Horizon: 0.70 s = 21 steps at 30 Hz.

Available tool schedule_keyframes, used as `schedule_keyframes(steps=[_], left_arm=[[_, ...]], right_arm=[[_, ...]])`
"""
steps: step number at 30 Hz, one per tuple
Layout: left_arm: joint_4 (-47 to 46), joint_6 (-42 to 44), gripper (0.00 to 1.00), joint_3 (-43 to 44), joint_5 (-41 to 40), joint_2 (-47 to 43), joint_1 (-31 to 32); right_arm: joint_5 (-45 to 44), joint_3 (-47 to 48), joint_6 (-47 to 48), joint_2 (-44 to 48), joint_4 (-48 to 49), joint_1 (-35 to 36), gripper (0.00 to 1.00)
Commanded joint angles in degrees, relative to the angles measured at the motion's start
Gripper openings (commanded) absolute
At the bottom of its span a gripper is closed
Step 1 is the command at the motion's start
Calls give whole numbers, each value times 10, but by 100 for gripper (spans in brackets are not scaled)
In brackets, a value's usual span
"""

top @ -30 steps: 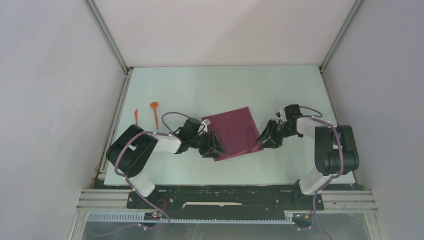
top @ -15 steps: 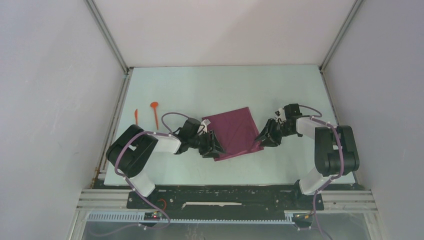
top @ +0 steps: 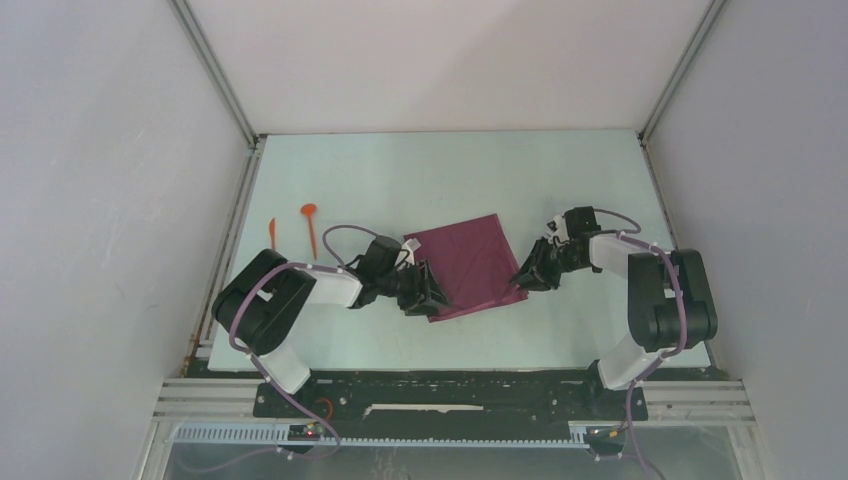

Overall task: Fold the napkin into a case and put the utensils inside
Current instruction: Pick up the top corner of the square-folded napkin from the center of the board, then fold the top corner of the square-folded napkin at the center of the board.

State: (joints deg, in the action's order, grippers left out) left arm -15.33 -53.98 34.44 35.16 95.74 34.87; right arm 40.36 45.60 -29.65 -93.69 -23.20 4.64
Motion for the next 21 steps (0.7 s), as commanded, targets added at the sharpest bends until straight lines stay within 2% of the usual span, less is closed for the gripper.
schedule_keyframes(steps=[1,3,4,13,15,21], left_arm=[[-7,4,61,-10,3,-9,-1],[7,11,63,-9,-2,-31,-1],[15,15,64,-8,-3,-44,-1],[53,21,67,-2,-3,-142,-1],[58,21,62,-5,-11,-141,-1],[16,-5,35,-41,-5,-103,1]], right_arm=[[-33,25,18,9,-25,10,25],[-51,31,23,8,-35,18,2],[-57,35,26,8,-42,22,0],[-75,83,44,-5,-70,65,0],[-77,98,48,-11,-77,80,0],[-74,144,46,-44,-79,125,0]])
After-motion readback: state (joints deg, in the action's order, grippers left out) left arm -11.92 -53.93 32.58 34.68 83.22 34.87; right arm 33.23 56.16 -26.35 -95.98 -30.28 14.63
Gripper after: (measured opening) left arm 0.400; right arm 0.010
